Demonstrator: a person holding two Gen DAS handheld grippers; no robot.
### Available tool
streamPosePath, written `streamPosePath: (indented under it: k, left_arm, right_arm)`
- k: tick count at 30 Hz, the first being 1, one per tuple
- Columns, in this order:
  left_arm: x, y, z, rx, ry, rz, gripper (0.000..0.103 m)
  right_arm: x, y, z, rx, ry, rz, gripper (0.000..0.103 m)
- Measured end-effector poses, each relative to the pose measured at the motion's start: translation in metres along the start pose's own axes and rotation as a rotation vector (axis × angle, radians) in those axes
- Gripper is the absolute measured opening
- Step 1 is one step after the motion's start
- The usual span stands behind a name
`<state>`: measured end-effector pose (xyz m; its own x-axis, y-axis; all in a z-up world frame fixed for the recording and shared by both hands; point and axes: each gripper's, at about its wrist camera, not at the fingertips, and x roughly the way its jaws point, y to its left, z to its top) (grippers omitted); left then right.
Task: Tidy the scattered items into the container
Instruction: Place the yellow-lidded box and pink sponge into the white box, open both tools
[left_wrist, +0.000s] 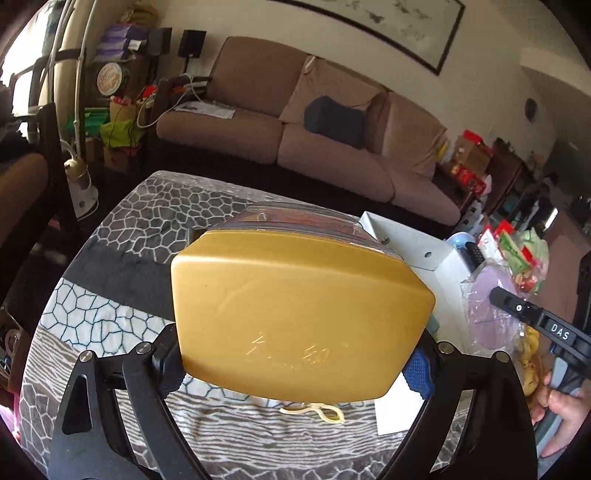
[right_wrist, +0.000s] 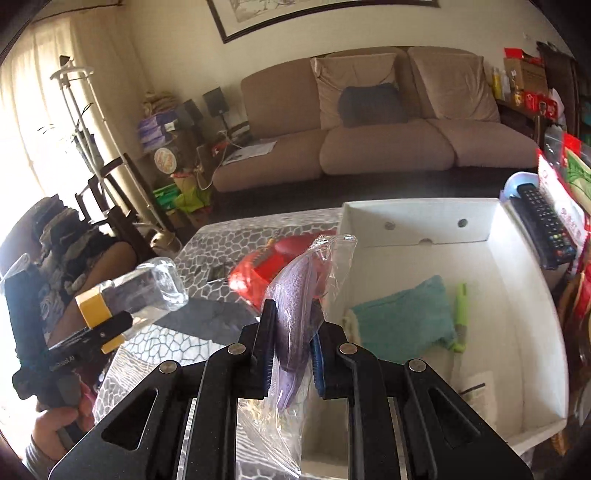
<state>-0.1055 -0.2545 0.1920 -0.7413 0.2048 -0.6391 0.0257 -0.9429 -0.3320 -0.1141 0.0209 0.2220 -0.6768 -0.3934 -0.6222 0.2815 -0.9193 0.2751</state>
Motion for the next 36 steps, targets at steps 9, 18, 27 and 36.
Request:
streamPosePath:
  k: [9, 18, 27, 36]
  left_arm:
    - [0.049, -0.115, 0.002, 0.045, 0.042, -0.076, 0.091]
    - [0.113, -0.182, 0.004, 0.053, 0.089, -0.065, 0.091]
    - [0.174, -0.24, -0.003, 0.103, 0.122, -0.026, 0.091]
    - [0.249, -0.315, -0.043, 0.005, 0.294, -0.094, 0.091]
  right_arm:
    - [-0.017, -0.125, -0.01, 0.148, 0.049, -0.103, 0.016]
    - [0.074, -0.151, -0.008, 0.287, 0.167, 0.07, 0.02]
    - [0.03, -0.17, -0.005, 0.097, 0.136, -0.076, 0.083]
    - [-0.055, -0.211, -0.003, -0.075, 0.095, -0.184, 0.084]
